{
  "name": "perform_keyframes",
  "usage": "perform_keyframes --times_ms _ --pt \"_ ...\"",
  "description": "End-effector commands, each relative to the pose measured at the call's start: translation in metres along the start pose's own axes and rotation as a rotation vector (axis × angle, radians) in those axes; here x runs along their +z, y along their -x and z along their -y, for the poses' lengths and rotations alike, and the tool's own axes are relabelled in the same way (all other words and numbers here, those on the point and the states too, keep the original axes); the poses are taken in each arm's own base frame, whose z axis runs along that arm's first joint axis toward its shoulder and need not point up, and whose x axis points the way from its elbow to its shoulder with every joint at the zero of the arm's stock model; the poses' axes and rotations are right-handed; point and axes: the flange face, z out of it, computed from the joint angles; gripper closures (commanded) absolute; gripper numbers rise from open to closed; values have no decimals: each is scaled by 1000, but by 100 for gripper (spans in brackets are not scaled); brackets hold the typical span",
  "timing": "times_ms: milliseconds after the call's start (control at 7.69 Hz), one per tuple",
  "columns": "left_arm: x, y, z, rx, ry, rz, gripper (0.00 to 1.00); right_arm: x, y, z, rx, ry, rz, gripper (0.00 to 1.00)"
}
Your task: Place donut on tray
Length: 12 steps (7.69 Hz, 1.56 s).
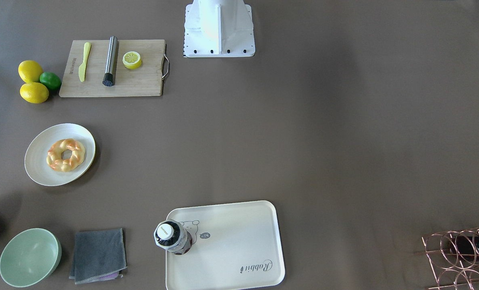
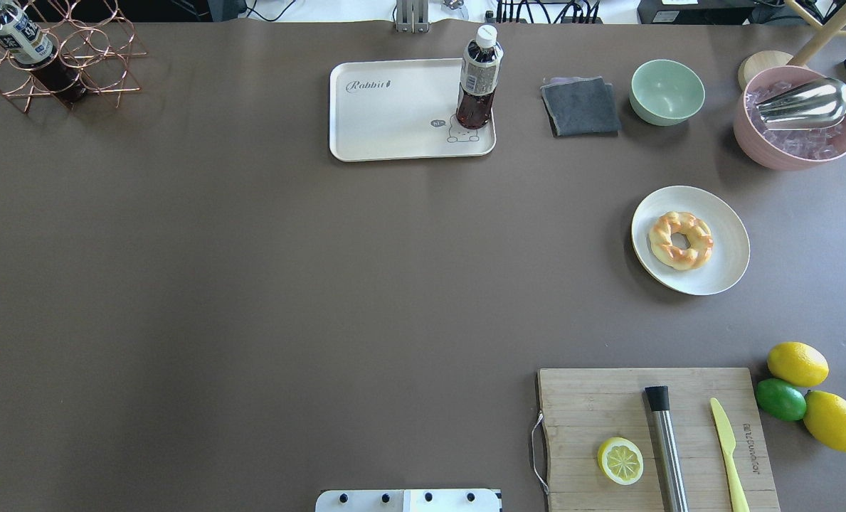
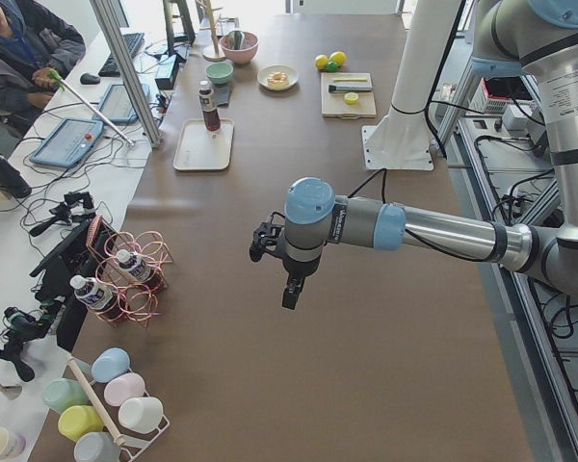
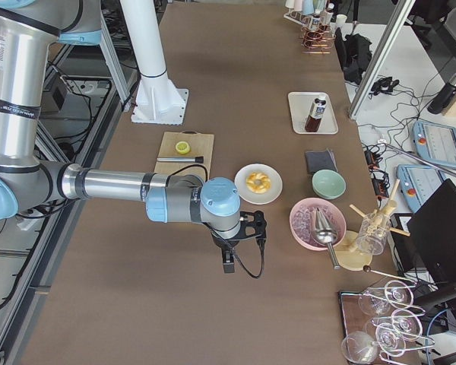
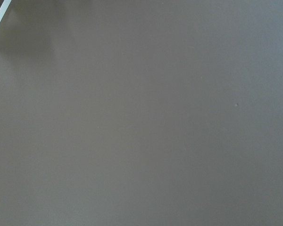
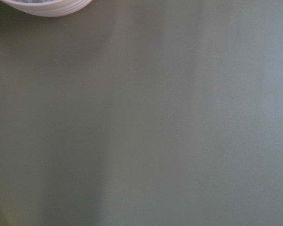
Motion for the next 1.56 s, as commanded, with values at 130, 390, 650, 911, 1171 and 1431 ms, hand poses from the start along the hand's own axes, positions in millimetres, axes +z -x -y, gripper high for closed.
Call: perform_keyframes --times_ms 130,390,650,911,1171,1431 --pt "0 0 -2 -3 1 -1 3 0 -1 -1 5 -2 -10 0" --pt "2 1 -3 -5 5 -4 3 1 1 0 1 1 -9 0" --pt "3 3 -3 -7 6 -4 3 2 5 5 -11 1 -9 0" --pt "4 3 -6 -11 10 -7 3 6 9 6 -28 11 -16 0" --pt "6 4 -11 -16 14 -9 3 10 17 9 -51 19 -10 0" --pt "6 4 -11 -18 16 -10 3 25 40 18 -144 11 -4 0"
